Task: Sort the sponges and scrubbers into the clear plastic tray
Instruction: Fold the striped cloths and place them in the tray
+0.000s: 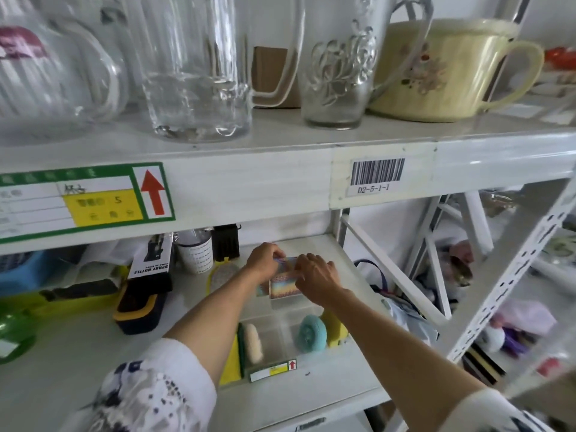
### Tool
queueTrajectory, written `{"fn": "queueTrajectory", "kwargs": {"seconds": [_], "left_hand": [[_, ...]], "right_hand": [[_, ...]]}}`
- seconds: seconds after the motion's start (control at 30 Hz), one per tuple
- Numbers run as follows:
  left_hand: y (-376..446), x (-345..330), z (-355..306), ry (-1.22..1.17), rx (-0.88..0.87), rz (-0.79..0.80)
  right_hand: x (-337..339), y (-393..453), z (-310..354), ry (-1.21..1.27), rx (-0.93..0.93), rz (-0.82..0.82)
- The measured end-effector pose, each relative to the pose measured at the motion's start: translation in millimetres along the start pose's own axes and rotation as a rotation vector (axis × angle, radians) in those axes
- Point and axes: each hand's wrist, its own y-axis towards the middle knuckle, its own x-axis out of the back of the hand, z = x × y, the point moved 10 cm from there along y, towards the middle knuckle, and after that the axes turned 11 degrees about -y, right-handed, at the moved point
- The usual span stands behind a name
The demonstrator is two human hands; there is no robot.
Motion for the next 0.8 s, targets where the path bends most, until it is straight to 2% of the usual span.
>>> {"fn": "queueTrajectory", "kwargs": {"seconds": [0.13, 0.3, 0.5, 0.67, 0.8], "left_hand": [[1.7, -12.4, -0.1, 0.0, -0.004, 0.044], [5.5, -7.8, 10.8, -0.007, 0.029, -0.057], [5.0, -2.7, 13.1, 0.007, 0.012, -0.095], [-5.8, 15.8, -1.3, 0.019, -0.118, -0.171], [-27.3, 42.6, -10.1, -0.122, -0.228, -0.279]], "right_hand": [[-3.3, 6.0, -0.7, -0.013, 0.005, 0.019], [-4.4, 9.4, -2.2, -0.011, 0.004, -0.019], [-6.5, 8.1, -2.6, -0.052, -0.002, -0.041], [-2.7, 2.8, -3.6, -0.097, -0.01, -0.103], [9.0, -7.5, 6.9, -0.042, 0.021, -0.219]]}}
